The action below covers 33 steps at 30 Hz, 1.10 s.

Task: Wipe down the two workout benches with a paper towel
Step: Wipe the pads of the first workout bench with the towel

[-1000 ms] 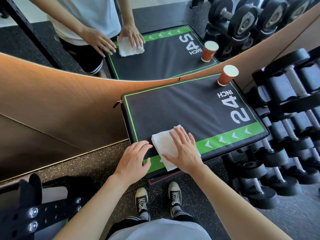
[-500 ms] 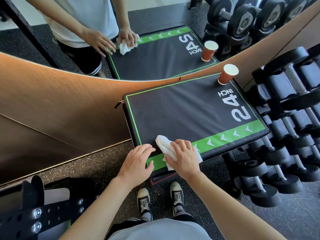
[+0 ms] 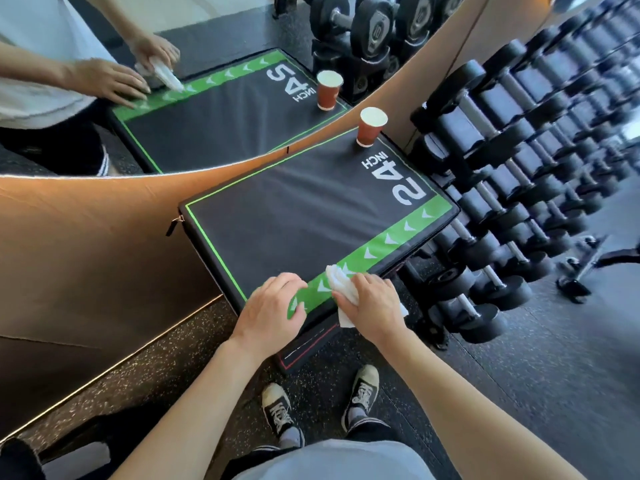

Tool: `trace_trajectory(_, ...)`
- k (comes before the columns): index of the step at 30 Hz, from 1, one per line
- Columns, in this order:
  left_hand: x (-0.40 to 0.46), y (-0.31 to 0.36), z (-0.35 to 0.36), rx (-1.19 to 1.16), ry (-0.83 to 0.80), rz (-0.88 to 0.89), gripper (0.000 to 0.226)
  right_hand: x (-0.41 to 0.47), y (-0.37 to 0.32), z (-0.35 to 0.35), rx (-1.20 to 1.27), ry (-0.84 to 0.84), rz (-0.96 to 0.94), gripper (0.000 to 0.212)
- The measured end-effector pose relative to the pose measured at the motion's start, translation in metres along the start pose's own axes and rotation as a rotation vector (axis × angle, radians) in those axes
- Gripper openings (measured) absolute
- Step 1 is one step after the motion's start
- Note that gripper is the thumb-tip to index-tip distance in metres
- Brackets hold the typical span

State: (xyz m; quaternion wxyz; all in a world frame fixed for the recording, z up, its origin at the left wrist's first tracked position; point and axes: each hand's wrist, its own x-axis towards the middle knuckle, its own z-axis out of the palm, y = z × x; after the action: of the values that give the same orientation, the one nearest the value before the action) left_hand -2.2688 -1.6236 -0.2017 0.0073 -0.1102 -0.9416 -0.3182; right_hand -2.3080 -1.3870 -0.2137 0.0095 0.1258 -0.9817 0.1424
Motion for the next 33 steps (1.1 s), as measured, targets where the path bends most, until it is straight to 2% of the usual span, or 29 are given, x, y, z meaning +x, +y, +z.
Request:
trace_trajectory(6, 0.029, 0.056, 0.023, -0.006, -0.054, 0.147, 0.030, -0.036, 0.044, -0.043, 0.031, 0.085, 0.169, 0.043)
trace_trajectory(14, 0.043, 0.166, 0.088, 0.014, -0.163, 0.341, 0.035, -0.131, 0.139, -0.084, 0.036, 0.213, 0.345, 0.045)
trace_trajectory(17, 0.036, 0.211, 0.121, 0.026, -0.197, 0.412, 0.035, -0.178, 0.180, -0.093, 0.025, 0.292, 0.375, 0.044)
trace_trajectory(25, 0.007, 0.335, 0.209, 0.080, -0.242, 0.537, 0.041, -0.305, 0.287, -0.120, 0.021, 0.343, 0.514, 0.044)
trace_trajectory(33, -0.029, 0.437, 0.265, 0.076, -0.375, 0.659, 0.042, -0.420, 0.341, -0.144, 0.019, 0.440, 0.719, 0.044)
